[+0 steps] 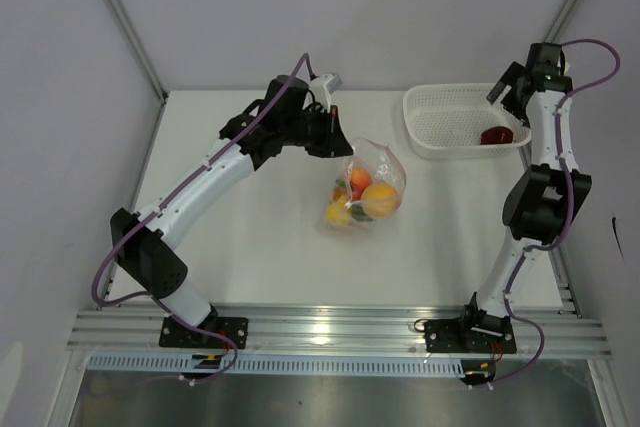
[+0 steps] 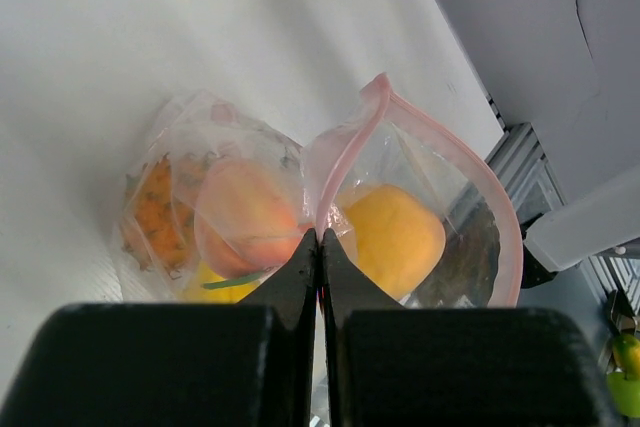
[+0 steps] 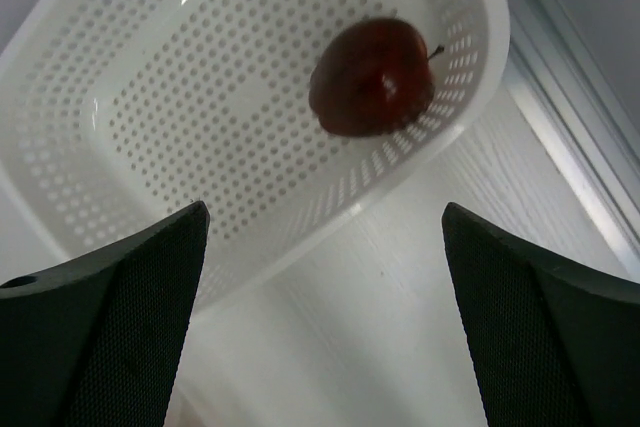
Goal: Place the food in the zip-top bag and seal the zipper
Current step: Place the fake fruit in the zipper food storage bag, then pick up the fake fruit from the bin.
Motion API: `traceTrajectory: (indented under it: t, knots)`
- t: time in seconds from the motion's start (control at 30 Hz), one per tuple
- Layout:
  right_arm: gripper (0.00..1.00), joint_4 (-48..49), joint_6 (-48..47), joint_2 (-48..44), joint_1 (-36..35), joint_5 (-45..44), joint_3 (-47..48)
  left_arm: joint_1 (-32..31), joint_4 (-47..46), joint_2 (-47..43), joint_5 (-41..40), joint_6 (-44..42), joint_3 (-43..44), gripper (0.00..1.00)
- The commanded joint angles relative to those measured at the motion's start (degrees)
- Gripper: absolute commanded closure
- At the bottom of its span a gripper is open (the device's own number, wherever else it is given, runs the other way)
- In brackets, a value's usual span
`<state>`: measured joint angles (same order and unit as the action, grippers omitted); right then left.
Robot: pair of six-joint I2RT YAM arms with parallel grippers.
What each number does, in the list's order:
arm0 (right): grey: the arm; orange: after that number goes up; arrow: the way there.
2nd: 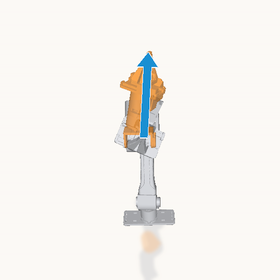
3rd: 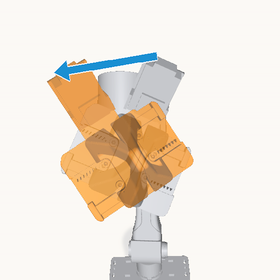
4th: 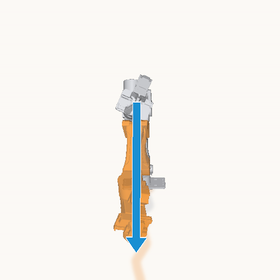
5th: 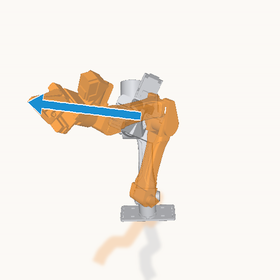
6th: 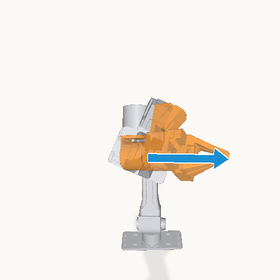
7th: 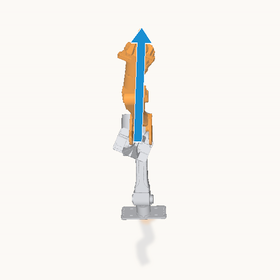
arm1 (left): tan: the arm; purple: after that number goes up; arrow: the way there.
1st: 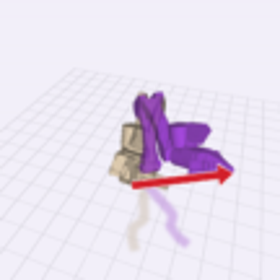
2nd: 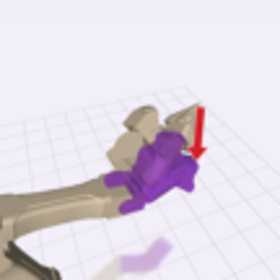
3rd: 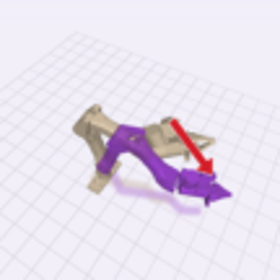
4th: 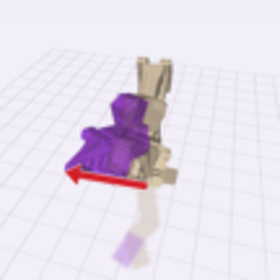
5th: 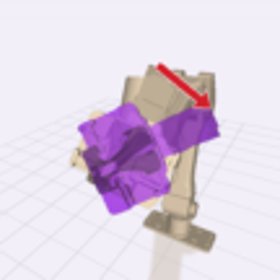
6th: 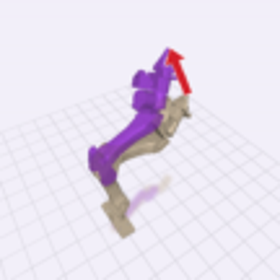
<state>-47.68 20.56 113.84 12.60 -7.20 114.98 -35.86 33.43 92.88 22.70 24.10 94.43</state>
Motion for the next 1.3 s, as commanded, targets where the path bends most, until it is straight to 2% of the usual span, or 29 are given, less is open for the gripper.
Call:
traceTrajectory:
  t: [0.0,0.1,0.23,0.4,0.93,1.27]
  knots:
    - [0.01,3.5,-1.1,5.1,1.0,-5.3,9.4,0.5,-2.4,-3.1,0.3,0.7,-1.4,0.99]
    - [0.00,2.0,-1.1,14.9,1.8,-5.0,19.4,0.5,-1.6,-2.4,0.3,0.1,-0.4,0.99]
    - [0.01,2.2,-2.9,20.2,1.8,-4.3,24.1,0.4,-1.8,-2.1,0.8,0.2,0.0,0.99]
    - [0.01,6.6,-4.0,22.2,1.9,-3.2,20.4,0.5,-2.1,-1.7,1.2,0.4,0.0,0.99]
    - [0.01,6.8,-6.6,23.3,1.8,-3.8,12.5,0.4,-2.8,-0.9,2.1,0.5,-1.1,0.99]
    - [0.01,6.2,-6.8,25.3,0.8,-2.8,12.5,0.4,-2.7,-1.1,2.0,0.6,-1.3,0.99]
